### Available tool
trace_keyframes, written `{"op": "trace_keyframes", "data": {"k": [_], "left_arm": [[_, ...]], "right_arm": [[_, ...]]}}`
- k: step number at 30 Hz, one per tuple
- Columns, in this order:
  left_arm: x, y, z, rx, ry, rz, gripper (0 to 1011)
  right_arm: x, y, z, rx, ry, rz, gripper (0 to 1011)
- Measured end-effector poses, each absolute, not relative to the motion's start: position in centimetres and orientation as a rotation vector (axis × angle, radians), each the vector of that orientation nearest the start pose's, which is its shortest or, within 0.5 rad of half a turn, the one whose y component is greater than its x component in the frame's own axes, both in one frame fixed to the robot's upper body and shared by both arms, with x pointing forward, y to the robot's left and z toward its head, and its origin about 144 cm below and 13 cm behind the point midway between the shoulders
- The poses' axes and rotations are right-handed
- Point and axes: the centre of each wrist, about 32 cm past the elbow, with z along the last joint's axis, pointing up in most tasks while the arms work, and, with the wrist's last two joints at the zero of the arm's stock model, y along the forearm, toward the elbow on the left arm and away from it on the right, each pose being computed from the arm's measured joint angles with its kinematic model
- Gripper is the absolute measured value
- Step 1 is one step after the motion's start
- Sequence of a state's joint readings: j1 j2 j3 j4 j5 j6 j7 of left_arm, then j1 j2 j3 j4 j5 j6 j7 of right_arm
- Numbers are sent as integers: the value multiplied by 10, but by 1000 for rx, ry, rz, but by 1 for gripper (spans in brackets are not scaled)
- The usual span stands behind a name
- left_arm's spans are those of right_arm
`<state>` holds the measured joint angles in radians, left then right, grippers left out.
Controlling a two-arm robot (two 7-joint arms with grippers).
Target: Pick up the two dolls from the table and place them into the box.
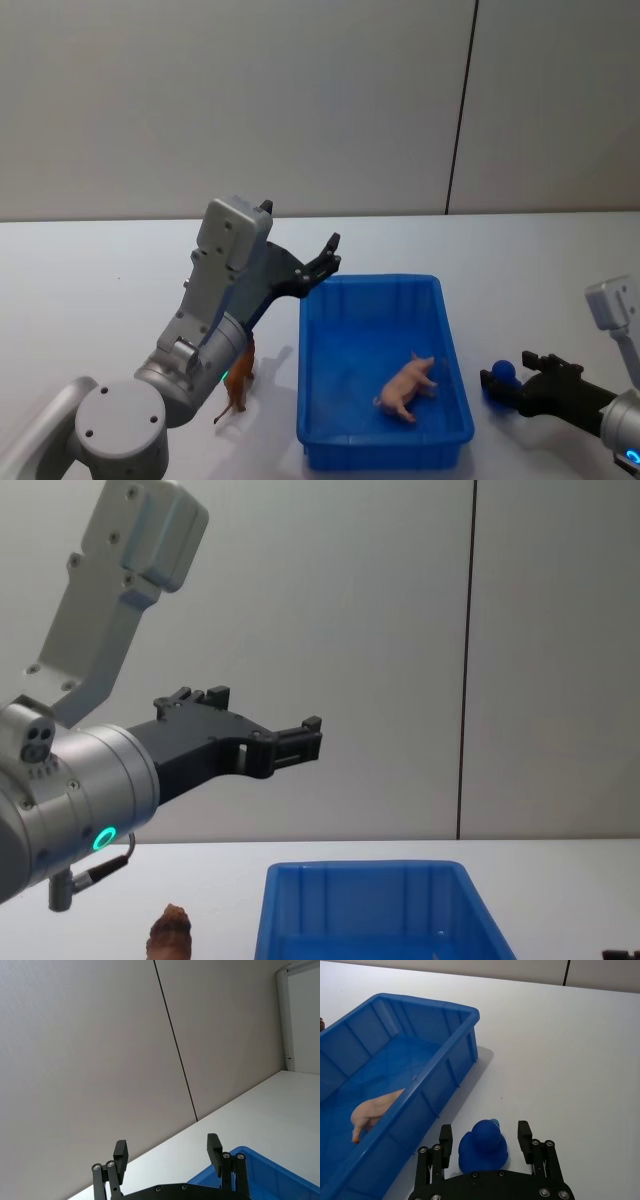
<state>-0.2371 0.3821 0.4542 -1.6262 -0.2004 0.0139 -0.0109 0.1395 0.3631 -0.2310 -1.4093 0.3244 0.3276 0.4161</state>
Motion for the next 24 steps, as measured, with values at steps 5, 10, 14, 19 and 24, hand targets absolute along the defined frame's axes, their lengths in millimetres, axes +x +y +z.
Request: {"op": "trace_keyframes", "data": {"k": [5, 10, 14, 19, 24], "left_arm": [[492, 198, 1204, 61, -268, 1124, 1001], [492, 198, 1204, 61, -267, 1124, 1001], [492, 198, 1204, 61, -268, 1124, 1001], [492, 198, 1204, 61, -268, 1124, 1001], [492, 198, 1204, 61, -267, 1124, 1001]], "right_arm": [[492, -283, 1129, -322, 320, -994, 689], [493, -283, 1127, -324, 325, -996, 550], [493, -282, 1127, -321, 322, -997, 418], [495, -280, 1128, -313, 310, -997, 286], [496, -279, 1132, -295, 289, -998, 244]]}}
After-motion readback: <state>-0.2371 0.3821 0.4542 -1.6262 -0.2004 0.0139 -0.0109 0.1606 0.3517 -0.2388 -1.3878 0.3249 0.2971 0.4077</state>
